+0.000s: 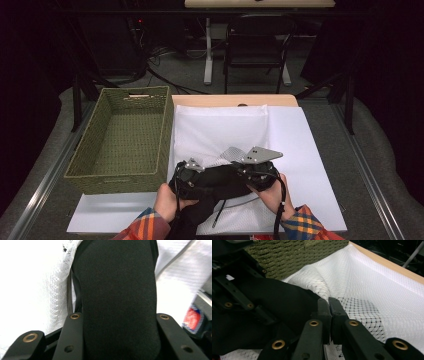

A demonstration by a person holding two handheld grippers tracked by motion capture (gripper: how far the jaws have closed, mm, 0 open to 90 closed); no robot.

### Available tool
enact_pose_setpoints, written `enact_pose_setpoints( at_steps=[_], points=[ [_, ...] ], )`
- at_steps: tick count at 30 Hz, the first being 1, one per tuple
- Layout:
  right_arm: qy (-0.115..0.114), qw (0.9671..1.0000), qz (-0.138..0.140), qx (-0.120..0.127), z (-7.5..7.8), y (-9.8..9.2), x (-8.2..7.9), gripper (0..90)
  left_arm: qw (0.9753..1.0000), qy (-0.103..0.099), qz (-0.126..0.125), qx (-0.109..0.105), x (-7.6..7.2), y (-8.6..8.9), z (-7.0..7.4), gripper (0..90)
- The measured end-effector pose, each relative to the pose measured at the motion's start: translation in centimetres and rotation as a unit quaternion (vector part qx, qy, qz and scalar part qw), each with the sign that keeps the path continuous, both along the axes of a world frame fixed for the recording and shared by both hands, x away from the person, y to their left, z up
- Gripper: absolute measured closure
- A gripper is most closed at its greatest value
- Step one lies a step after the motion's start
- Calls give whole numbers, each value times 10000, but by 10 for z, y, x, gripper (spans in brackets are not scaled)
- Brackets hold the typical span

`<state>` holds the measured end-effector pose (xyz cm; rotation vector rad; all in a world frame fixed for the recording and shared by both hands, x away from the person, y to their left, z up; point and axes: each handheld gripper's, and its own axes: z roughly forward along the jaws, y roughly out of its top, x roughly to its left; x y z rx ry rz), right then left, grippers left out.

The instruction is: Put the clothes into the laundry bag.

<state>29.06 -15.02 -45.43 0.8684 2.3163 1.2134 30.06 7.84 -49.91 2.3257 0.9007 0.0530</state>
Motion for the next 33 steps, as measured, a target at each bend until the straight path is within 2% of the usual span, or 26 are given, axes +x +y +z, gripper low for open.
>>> enact_pose_setpoints(
  at_steps=[1,2,3,4,6,7,8,12,19,23,24,25,28,31,33],
  points=[
    [24,10000,14,-27,-1,0,0,885,9999,-69,40,83,0,-2,-5,598],
    [40,10000,14,-34,-3,1,0,885,9996,-79,-60,272,0,-4,-10,584],
    [57,10000,17,-35,-4,2,-1,885,9992,-105,-114,368,-1,-6,-14,569],
    [77,10000,41,-45,-5,3,-1,885,9991,-137,-170,360,-2,-7,-17,552],
    [49,9999,86,-71,-5,5,-3,886,9983,-254,-193,484,-4,-10,-16,506],
    [48,9999,87,-75,-5,4,-3,886,9980,-297,-234,499,-5,-9,-15,453],
    [48,9999,87,-75,-5,4,-3,886,9978,-316,-245,520,-5,-8,-14,453],
    [62,9999,69,-111,-6,2,-2,885,9981,-255,-326,454,-6,0,-11,348],
    [81,9999,53,-75,-6,1,-1,885,9981,-308,-320,429,-15,13,-5,179],
    [95,9999,33,-65,-6,-1,-1,885,9987,-232,-277,353,-19,20,-4,149],
    [98,9999,25,-62,-6,-1,0,885,9986,-266,-260,368,-20,21,-4,149],
    [103,9999,24,-59,-6,-2,0,885,9986,-191,-322,378,-21,22,-5,149],
    [114,9999,-1,-42,-6,-3,1,885,9985,-144,-377,371,-22,25,-5,148],
    [134,9999,-10,-33,-7,-5,2,885,9981,-229,-340,463,-24,29,-1,94],
    [128,9999,-15,-32,-7,-5,2,885,9981,-318,-300,433,-26,32,2,56]
  ],
)
